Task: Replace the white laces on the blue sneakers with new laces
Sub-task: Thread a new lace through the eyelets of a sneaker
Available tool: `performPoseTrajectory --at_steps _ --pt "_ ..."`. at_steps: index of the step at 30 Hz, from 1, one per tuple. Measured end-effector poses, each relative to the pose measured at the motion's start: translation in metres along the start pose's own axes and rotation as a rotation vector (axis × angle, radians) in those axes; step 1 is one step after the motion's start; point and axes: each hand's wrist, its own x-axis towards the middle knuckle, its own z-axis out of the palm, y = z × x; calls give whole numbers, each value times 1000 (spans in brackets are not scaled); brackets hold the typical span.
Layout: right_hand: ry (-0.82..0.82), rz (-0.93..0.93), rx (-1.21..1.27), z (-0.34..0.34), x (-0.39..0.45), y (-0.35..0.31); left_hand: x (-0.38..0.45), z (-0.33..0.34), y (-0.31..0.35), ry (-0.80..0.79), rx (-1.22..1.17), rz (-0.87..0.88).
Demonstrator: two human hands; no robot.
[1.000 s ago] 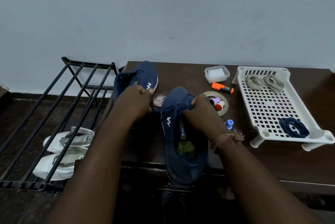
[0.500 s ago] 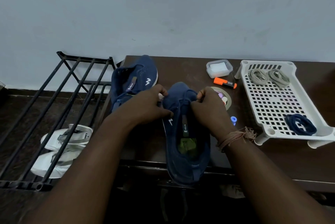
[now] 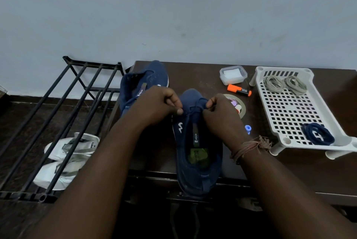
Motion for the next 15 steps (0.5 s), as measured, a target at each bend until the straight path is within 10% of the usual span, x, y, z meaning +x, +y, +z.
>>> performPoseTrajectory --at_steps 10,15 --pt "9 -12 -8 1 -4 -2 -8 -31 18 62 -923 3" --pt "52 6 28 1 -4 1 -14 -16 5 -215 -450 -305"
